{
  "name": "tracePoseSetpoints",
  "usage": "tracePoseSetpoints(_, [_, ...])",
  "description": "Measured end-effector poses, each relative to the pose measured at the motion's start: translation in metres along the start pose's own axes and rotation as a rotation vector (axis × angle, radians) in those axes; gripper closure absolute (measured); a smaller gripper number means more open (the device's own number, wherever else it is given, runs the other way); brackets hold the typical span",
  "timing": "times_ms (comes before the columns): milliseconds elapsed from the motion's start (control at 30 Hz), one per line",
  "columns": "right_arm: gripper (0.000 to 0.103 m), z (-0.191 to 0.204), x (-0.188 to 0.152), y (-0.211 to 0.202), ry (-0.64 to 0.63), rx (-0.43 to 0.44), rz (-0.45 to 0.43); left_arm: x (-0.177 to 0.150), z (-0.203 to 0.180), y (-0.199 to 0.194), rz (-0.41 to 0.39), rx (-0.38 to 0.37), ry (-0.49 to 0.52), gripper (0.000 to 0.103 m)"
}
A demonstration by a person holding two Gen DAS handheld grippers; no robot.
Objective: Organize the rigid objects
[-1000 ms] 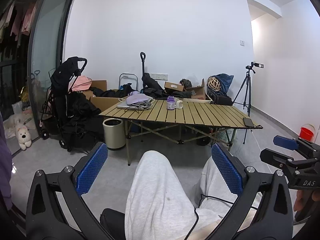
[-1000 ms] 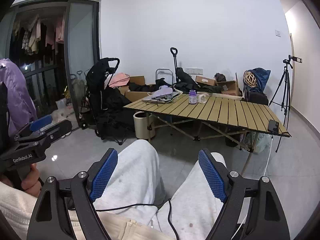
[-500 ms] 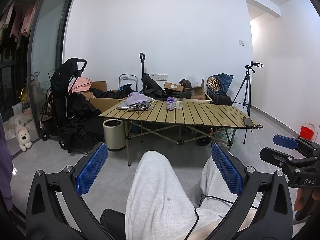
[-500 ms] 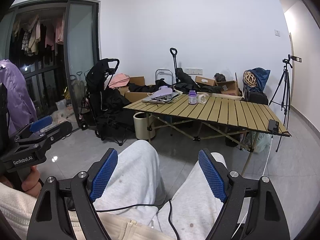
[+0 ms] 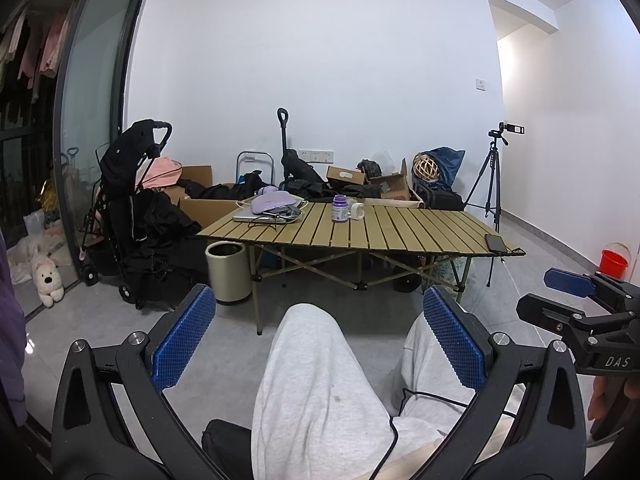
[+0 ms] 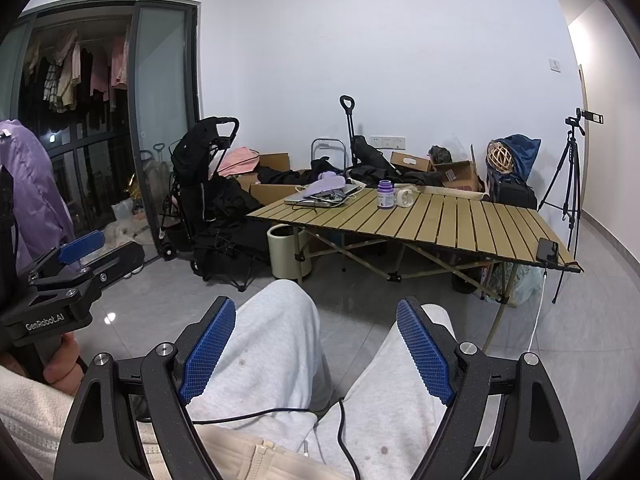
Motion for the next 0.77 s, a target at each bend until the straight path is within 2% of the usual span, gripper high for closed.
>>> tracePoseSetpoints(767, [0.016,0.0005,0.0003,0.0009,0.004,0.0,0.005,0.0034,0.0094,-0.0012,-0.009,-0.013,0.006,0.0])
Point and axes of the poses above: each gripper's, at about its wrist camera, not at the fingertips, and y roughly the way its jaws point, z to its left, x to its top, the point moved 3 cm from there along y, roughly the way its jaws point, and after that the axes turned 13 degrees about x, right-handed, at the moved point
